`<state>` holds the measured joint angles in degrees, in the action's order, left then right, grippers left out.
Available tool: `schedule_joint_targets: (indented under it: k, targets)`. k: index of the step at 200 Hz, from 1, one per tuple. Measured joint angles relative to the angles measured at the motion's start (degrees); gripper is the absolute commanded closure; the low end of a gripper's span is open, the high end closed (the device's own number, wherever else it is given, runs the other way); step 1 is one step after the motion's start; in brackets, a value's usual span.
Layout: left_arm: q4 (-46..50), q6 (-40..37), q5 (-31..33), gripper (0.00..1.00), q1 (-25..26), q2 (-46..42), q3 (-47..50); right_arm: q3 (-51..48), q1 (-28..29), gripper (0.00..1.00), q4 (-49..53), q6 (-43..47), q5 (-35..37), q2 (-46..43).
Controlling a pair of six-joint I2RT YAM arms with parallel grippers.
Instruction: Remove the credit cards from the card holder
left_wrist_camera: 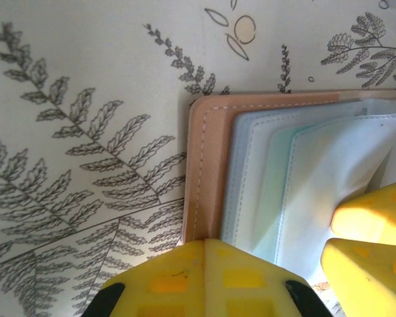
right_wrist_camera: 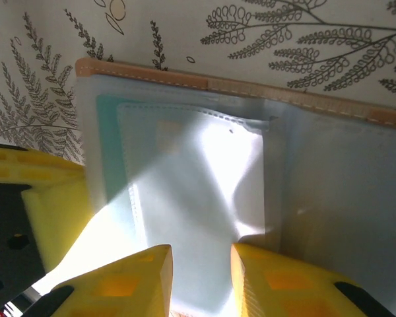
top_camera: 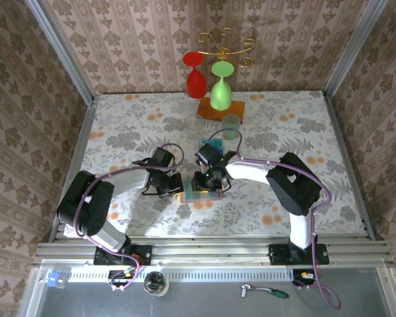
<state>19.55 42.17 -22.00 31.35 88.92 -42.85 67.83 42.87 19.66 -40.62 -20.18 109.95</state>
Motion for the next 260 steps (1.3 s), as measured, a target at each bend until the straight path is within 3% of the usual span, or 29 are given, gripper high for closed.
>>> schedule_joint_targets:
  k: [100,169,260]
  targets:
    - [-1.9,4.6,-1.6,0.93,0.2,-5.4,-0.5,-5.4,-2.6,0.68,-7.5,-1.5,-4.9,-1.6]
    - [-4.5,7.4,-2.1,0.72,2.0,-4.7,-0.9,-8.2,-4.2,0.68,-12.4,-3.4,-8.3,-1.9]
    - [-8.9,8.9,-2.9,0.70,3.1,0.6,-0.9,-11.8,-6.6,0.68,-20.0,-7.6,-14.2,-1.9]
